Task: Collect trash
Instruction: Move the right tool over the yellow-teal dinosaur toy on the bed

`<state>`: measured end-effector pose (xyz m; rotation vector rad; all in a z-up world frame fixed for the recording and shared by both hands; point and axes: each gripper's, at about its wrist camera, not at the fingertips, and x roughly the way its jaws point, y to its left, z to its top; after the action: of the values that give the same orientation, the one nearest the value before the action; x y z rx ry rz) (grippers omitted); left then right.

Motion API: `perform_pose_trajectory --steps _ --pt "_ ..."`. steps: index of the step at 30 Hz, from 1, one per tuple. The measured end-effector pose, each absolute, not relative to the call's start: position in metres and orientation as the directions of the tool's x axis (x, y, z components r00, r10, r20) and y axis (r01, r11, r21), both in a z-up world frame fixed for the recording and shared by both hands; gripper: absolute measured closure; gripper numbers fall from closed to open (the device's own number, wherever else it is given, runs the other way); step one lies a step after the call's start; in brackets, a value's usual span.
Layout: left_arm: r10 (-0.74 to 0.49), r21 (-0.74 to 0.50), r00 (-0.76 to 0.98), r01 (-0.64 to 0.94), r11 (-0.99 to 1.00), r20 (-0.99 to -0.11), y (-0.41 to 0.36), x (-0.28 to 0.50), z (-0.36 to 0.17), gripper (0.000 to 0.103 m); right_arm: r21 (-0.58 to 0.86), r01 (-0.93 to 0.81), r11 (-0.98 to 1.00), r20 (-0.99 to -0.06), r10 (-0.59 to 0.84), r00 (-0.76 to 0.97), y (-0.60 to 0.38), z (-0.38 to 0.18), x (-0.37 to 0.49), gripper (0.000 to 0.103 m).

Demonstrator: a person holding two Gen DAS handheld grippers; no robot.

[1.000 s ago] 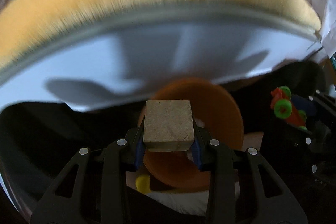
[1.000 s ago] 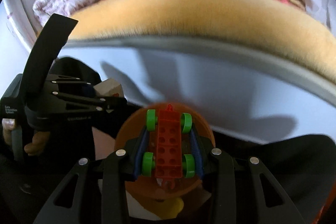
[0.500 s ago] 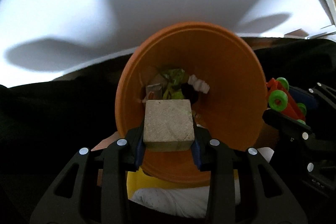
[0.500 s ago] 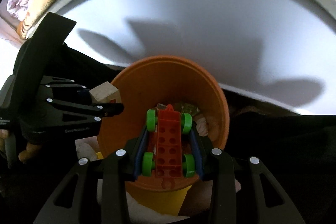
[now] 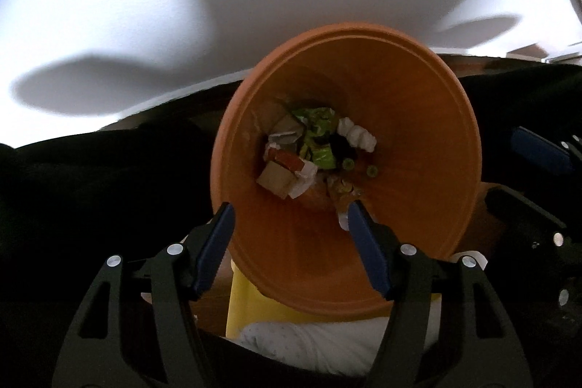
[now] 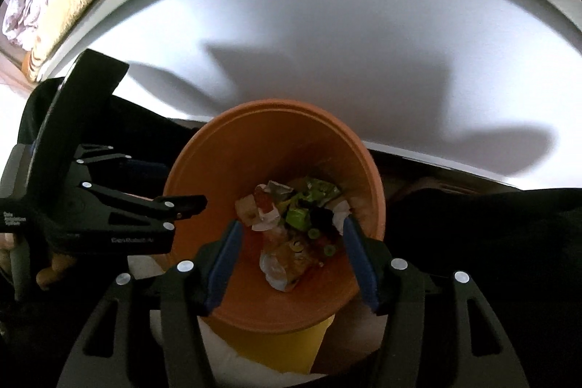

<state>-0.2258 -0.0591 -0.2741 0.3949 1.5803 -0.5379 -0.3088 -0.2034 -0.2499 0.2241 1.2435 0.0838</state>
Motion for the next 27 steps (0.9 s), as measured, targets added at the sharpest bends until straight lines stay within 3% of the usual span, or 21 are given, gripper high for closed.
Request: perform_pose_trajectory --steps 5,12,18,24,27 --pt "-0.136 -0.145 -0.058 0.542 0.828 -0.989 -0.047 -0.224 -0.246 0.039 0.203 0.024 0.979 -0.891 0.175 0.418 -0.211 -0.200 -0.325 0.046" --pt "-0.322 -0.170 0.153 0.603 0.780 -0.934 -0.030 -0.229 -0.158 0.039 0.141 -0.035 0.989 -0.773 0.132 0.620 -0.244 -0.096 -0.312 0.038" --pt "-0.417 -0.144 0.327 0.615 0.775 -0.848 -0.022 -0.225 -0.101 0.030 0.094 0.004 0.996 -0.703 0.063 0.708 -0.279 -0.050 -0.245 0.034" --pt "-0.472 -0.180 0.386 0.591 0.786 -0.793 -0.021 -0.215 -0.079 0.030 0.444 0.166 0.880 -0.667 0.201 0.717 -0.339 -0.047 -0.166 0.033" --pt "-0.485 -0.191 0.383 0.596 0.780 -0.786 -0.025 -0.212 -0.080 0.030 0.607 0.239 0.758 -0.629 0.274 0.728 -0.361 -0.057 -0.133 0.038"
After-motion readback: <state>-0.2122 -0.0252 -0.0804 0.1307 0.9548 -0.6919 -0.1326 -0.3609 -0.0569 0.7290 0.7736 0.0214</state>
